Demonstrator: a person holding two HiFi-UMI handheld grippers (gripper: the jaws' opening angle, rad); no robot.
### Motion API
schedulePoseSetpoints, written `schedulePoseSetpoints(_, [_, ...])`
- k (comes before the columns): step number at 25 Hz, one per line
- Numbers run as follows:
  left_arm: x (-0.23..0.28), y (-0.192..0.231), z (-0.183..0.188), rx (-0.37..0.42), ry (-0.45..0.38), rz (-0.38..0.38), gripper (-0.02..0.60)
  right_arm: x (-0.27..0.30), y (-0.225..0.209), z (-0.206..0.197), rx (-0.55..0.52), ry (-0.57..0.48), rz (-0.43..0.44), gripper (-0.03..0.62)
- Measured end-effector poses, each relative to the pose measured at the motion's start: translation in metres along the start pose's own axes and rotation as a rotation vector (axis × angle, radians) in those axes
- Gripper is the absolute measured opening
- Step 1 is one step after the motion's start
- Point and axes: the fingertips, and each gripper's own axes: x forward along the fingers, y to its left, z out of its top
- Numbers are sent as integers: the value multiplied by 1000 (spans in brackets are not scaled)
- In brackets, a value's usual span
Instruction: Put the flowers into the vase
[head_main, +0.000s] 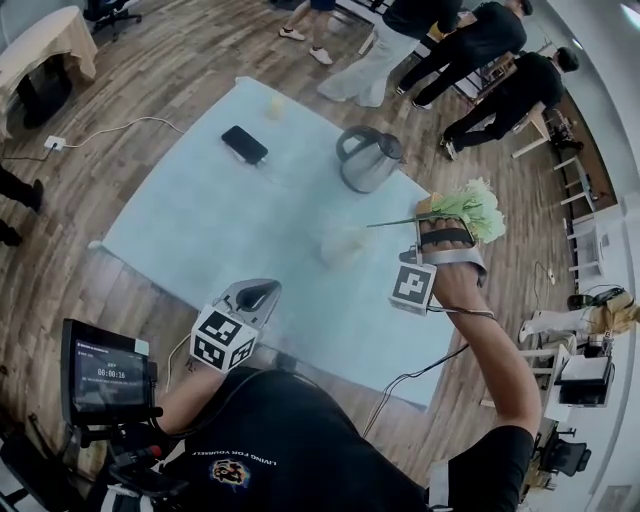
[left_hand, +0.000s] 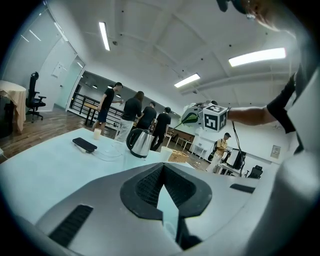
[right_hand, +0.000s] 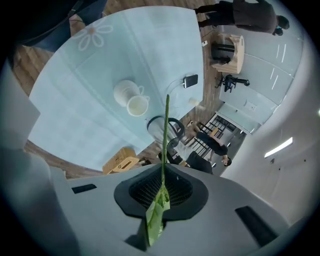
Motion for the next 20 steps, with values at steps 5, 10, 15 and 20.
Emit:
schedulePoseSetpoints(5, [3, -4, 5, -5, -14, -6, 8, 1, 33, -14, -138, 99, 172, 31])
schedulePoseSetpoints(10, [-4, 3, 3, -4, -7, -8, 8, -2, 39, -26, -196, 218, 277, 31])
schedulePoseSetpoints(15, [-4, 1, 2, -17, -10, -8, 8, -7, 50, -38, -268, 308, 369, 31])
schedulePoseSetpoints(20, [-25, 32, 3, -25, -28, -5, 8, -4, 39, -11, -318, 352, 410, 31])
